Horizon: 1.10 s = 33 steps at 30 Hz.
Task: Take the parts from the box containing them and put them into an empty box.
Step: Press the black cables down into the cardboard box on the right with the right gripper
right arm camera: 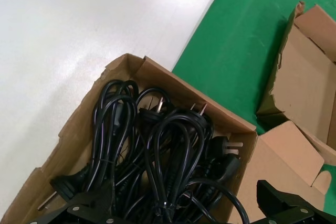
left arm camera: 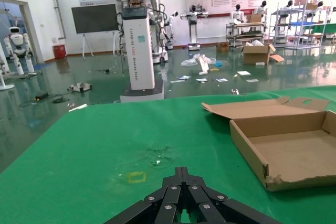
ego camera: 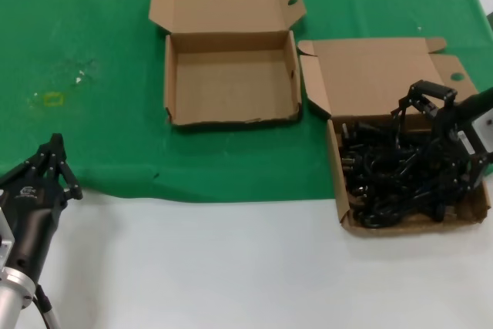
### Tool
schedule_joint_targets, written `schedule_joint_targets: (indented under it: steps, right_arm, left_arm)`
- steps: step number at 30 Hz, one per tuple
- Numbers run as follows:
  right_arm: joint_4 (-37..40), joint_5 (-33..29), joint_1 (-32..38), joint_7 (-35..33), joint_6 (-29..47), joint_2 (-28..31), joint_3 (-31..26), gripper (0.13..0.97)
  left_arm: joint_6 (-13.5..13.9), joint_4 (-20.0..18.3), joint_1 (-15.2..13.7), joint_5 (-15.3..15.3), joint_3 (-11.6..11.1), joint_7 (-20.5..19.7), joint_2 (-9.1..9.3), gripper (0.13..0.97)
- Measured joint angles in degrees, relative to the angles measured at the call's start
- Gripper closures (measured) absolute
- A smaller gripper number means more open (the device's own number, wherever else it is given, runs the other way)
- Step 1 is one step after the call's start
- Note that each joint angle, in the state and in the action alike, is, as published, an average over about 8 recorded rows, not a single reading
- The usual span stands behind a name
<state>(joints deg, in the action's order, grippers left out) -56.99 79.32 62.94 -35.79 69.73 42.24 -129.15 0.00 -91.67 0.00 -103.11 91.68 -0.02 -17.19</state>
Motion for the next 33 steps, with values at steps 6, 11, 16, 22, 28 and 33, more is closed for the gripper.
schedule_joint_targets:
  steps: [6, 11, 16, 22, 28, 33]
  right_arm:
    - [1.4, -0.9, -0.4, -2.3, -0.2, -1.0, 1.3, 0.129]
    - [2.2, -1.4, -0.6, -3.5, -0.2, -1.6, 2.2, 0.141]
    - [2.7, -1.9, -0.9, -4.4, -0.2, -2.0, 2.9, 0.153]
    - [2.5, -2.2, -1.4, -4.3, 0.0, -2.1, 3.6, 0.225]
    - [2.0, -2.3, -1.9, -3.9, 0.1, -2.1, 4.3, 0.249]
    - [1.6, -2.4, -2.3, -3.5, 0.1, -2.0, 4.7, 0.354]
  left_arm:
    - [0.0, 0.0, 0.0, 0.0, 0.0, 0.0, 0.00, 0.953]
    - [0.0, 0.0, 0.0, 0.0, 0.0, 0.0, 0.00, 0.953]
    - [0.0, 0.0, 0.0, 0.0, 0.0, 0.0, 0.00, 0.953]
    - [0.0, 0.0, 0.0, 0.0, 0.0, 0.0, 0.00, 0.953]
    - [0.0, 0.0, 0.0, 0.0, 0.0, 0.0, 0.00, 0.953]
    - [0.0, 0.0, 0.0, 0.0, 0.0, 0.0, 0.00, 0.953]
